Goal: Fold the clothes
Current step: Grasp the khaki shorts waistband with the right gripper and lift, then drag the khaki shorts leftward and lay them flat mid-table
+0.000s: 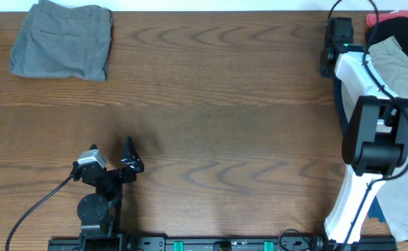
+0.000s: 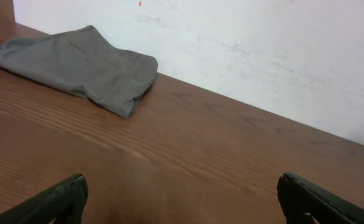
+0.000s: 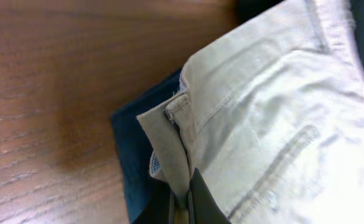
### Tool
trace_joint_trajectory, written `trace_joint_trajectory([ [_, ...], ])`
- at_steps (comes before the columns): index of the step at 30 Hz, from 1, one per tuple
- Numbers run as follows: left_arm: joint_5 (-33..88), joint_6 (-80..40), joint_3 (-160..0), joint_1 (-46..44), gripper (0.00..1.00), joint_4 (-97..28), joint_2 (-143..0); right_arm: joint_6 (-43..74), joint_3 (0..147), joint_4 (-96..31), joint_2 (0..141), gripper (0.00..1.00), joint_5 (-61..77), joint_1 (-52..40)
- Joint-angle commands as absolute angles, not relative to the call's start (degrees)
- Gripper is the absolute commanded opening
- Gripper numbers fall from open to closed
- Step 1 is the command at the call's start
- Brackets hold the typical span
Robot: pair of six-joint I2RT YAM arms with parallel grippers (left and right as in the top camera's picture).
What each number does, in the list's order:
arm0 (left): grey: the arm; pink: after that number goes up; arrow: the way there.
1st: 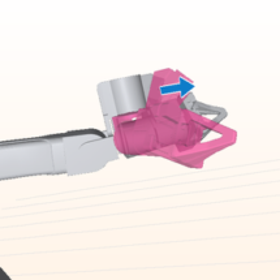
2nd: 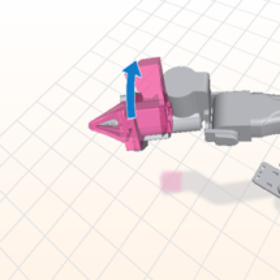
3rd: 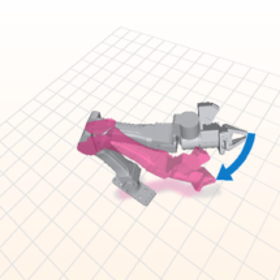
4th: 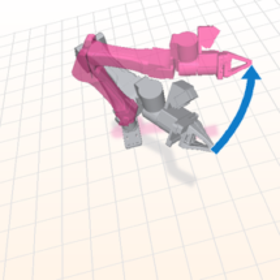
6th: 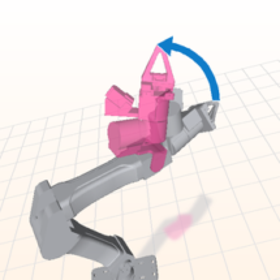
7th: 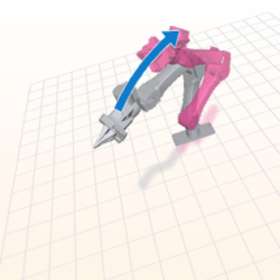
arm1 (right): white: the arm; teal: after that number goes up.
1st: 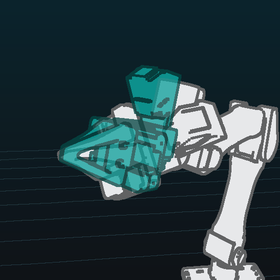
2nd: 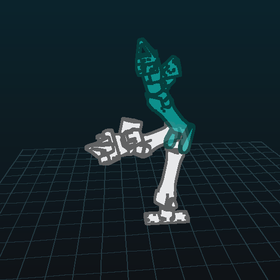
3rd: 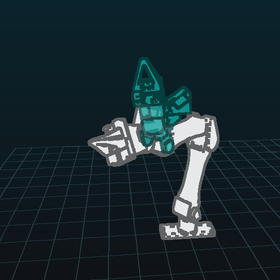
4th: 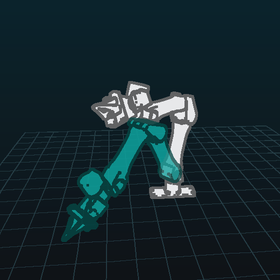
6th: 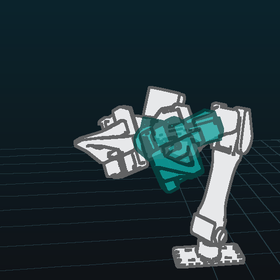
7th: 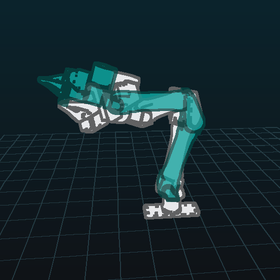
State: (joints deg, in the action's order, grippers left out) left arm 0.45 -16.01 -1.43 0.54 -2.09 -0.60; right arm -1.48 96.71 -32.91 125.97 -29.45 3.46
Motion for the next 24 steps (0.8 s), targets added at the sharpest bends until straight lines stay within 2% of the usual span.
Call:
trace_joint_trajectory([
  [1, -0.69, -15.03, -0.23, 0.30, 0.98, -4.05, -0.23, 2.33, 97.93, -33.28, 118.39, 0.01, -31.22, 1.67],
  [7, -0.69, -15.03, -0.23, 0.30, 0.98, -4.05, -0.23, 3.25, 97.93, -35.11, 109.49, 0.01, -30.70, -2.02],
  [15, -0.69, -15.03, -0.23, 0.30, 0.98, -4.05, -0.23, 3.51, 97.93, -35.75, 100.01, 0.01, -17.17, -12.25],
  [24, -0.69, -15.03, -0.23, 0.30, 0.98, -4.05, -0.23, 8.75, 97.71, -36.34, 102.17, 0.01, 0.10, -28.16],
])
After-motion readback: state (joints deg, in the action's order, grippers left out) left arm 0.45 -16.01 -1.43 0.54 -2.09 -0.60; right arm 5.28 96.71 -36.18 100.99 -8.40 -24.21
